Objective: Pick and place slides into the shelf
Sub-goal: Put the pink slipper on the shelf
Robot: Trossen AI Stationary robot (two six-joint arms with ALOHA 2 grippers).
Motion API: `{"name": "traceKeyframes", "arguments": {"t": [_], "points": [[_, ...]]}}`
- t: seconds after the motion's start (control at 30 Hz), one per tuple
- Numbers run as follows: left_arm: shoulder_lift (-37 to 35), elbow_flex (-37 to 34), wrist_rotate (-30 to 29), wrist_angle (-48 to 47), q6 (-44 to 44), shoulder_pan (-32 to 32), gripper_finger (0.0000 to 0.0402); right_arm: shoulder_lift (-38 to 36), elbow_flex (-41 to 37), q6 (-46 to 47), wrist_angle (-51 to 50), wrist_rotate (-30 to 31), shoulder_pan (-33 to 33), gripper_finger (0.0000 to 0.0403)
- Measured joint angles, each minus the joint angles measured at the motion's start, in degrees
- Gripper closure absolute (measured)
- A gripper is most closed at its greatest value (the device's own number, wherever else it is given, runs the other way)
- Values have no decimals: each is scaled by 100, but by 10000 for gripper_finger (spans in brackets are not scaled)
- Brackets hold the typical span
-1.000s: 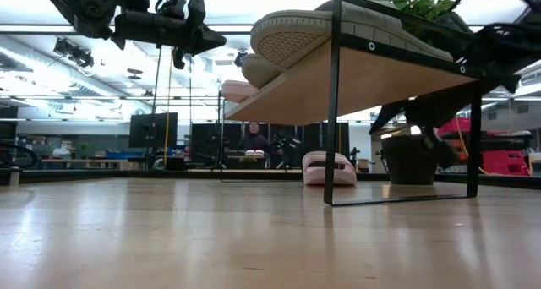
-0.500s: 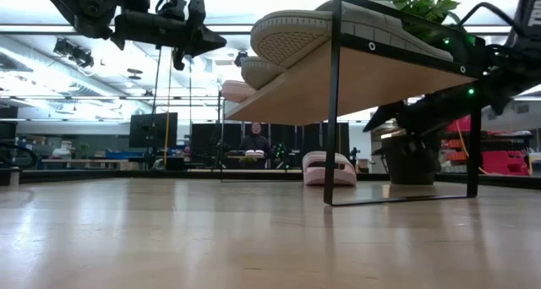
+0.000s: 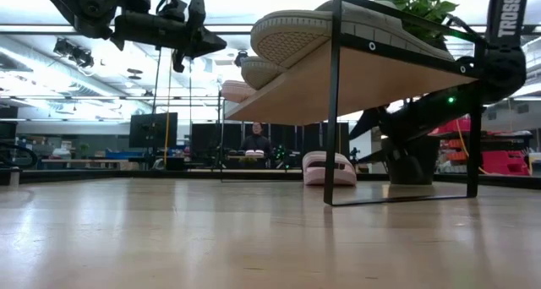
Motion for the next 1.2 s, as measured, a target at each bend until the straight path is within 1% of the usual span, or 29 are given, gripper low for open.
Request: {"name": "traceKeyframes", "arguments": {"t": [0.33,0.53,0.6,0.67,0.77,0.83,0.87,0.9,1.0,1.07,1.2], "points": [[0,0,10,-181,-2,1,374,546,471,29,45,77,-36,158],[0,0,127,-410,-1,-2,367,821,546,112,110,97,-57,163],[0,0,127,-415,-1,-2,364,861,548,72,104,113,-57,180],[0,0,127,-415,0,-2,361,870,548,51,69,153,-57,211],[0,0,127,-415,0,-2,362,871,553,51,-34,229,-59,282],[0,0,127,-415,0,-2,366,853,561,90,-143,296,-59,348],[0,0,127,-415,0,-2,369,842,559,134,-201,377,-46,374],[0,0,128,-415,0,-2,371,829,559,145,-232,461,-3,387],[0,0,127,-418,3,-2,378,686,559,170,-406,616,77,396],[0,0,127,-445,7,0,381,495,553,186,-692,837,210,398],[0,0,127,-472,9,2,383,114,527,154,-1240,936,396,400]]}}
